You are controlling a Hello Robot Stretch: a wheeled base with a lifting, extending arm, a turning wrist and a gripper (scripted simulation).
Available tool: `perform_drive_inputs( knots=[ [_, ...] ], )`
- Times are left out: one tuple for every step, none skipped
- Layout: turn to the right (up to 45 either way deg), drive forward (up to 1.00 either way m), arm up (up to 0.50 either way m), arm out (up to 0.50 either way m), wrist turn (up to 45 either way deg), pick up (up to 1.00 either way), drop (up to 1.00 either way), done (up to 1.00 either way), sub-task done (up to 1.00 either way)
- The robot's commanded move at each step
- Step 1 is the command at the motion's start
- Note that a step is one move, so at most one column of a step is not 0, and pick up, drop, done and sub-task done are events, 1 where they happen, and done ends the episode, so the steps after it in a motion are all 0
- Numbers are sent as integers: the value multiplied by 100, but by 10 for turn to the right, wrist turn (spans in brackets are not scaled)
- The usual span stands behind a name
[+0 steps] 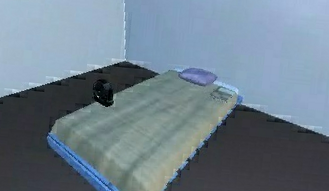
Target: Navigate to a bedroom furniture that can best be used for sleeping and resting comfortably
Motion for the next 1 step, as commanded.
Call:
perform_drive_inputs(
  knots=[
    [0,0,0,0,0,0,0,100,0]
  ],
)
